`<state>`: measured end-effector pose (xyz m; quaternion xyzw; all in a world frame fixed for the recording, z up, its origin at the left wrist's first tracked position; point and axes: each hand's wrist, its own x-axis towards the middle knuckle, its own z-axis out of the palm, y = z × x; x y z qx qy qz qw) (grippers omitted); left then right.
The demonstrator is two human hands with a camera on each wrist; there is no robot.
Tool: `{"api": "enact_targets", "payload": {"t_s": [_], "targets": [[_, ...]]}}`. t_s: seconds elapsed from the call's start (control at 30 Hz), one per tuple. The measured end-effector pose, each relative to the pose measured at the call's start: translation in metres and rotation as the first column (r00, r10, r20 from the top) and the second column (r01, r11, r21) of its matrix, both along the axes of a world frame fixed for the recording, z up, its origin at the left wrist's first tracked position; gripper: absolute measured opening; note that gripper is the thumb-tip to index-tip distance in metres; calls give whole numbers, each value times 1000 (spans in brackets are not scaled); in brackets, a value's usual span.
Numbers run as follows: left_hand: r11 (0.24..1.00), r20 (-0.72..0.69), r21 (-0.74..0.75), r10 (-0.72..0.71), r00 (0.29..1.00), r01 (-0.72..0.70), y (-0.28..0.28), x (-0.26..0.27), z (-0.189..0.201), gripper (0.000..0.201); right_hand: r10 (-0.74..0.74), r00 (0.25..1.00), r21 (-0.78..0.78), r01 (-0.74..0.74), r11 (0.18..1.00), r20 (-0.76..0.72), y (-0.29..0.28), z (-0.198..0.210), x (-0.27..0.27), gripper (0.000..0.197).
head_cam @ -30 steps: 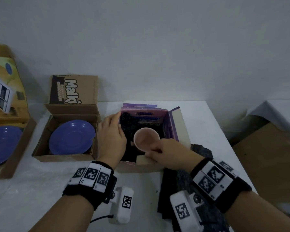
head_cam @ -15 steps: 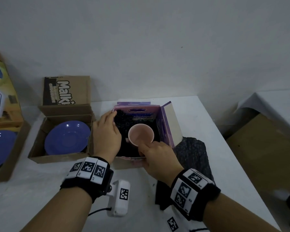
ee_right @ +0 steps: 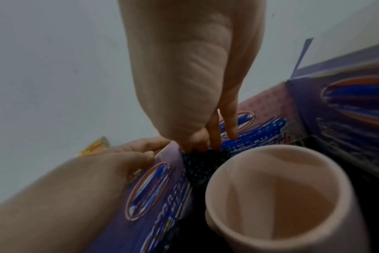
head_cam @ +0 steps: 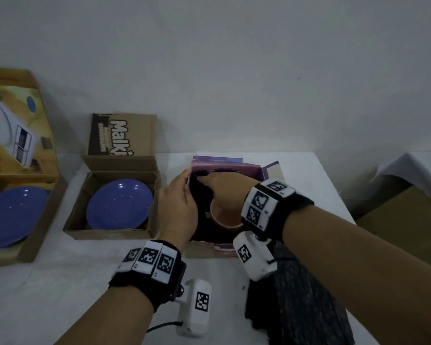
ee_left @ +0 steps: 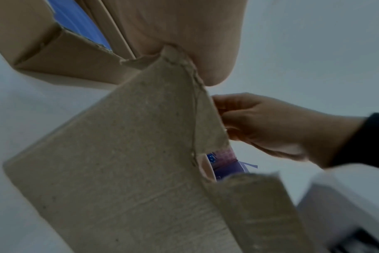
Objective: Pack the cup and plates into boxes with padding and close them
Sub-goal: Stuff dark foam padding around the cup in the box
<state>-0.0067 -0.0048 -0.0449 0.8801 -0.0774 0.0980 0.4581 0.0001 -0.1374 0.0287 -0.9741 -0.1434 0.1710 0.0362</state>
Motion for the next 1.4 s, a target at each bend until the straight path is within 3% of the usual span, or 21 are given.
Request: {"api": "enact_targets", "payload": {"t_s": [0.17, 0.3, 0.43, 0.53, 0.63, 0.77, 0.83, 0.9, 1.0, 1.03, 1.07, 1.1, 1.17, 1.27, 1.33, 1.4], "targets": [[1000, 11, -4, 16, 1000, -16, 0, -3, 5, 45, 17, 981, -172, -51, 984, -192, 12, -40, 34, 52], [999, -7, -47, 19, 1000, -19, 0, -2, 5, 43, -91, 980, -65, 81, 995, -177, 7, -48, 32, 41], [999, -40, -26, 31, 999, -32, 1, -3, 10, 42, -88, 972, -81, 72, 994, -218, 10, -24, 36, 33], [999, -28, 10, 41, 999, -41, 1, -4, 13, 42, -161, 986, -162, 165, 973, 39, -3, 8, 23, 31], [998, -20, 49, 46, 999, -45, 1, -4, 14, 44, -340, 896, -144, 391, 909, 285, -31, 25, -8, 31], [992, 5, 117, 41, 999, -41, 1, -5, 15, 47, -491, 855, 59, 489, 871, 164, -57, 12, -40, 31], [984, -8, 174, 29, 1000, -27, 0, -5, 15, 49, -597, 800, 319, 552, 770, 58, -67, 3, -52, 41], [967, -21, 255, 1, 1000, 5, 1, -4, 16, 53, -669, 741, 539, 586, 605, -54, -75, -6, -64, 43], [942, -36, 334, -11, 999, 22, -2, -5, 18, 50, -787, 595, 697, 633, 336, -161, -86, -18, -87, 19], [933, -41, 358, -8, 999, 22, -3, -7, 18, 50, -828, 548, 660, 666, 348, -117, -92, -23, -96, 18], [925, -46, 380, -8, 999, 25, -5, -8, 17, 52, -843, 536, 550, 719, 425, -48, -97, -28, -105, 19], [918, -49, 395, -12, 999, 30, -6, -10, 15, 55, -834, 552, 414, 760, 501, -4, -100, -35, -116, 19], [912, -44, 409, -25, 999, 41, -5, -10, 11, 58, -805, 591, 204, 796, 570, -59, -97, -51, -138, 34], [911, -35, 407, -50, 998, 60, -4, -6, 7, 60, -806, 568, 60, 822, 567, -168, -80, -71, -161, 70], [913, -27, 402, -66, 997, 71, -5, -6, 5, 61, -809, 571, 51, 820, 570, -142, -73, -78, -167, 67], [913, -9, 400, -83, 996, 80, -4, -4, 3, 59, -818, 563, 124, 825, 551, -116, -72, -79, -170, 47]]}}
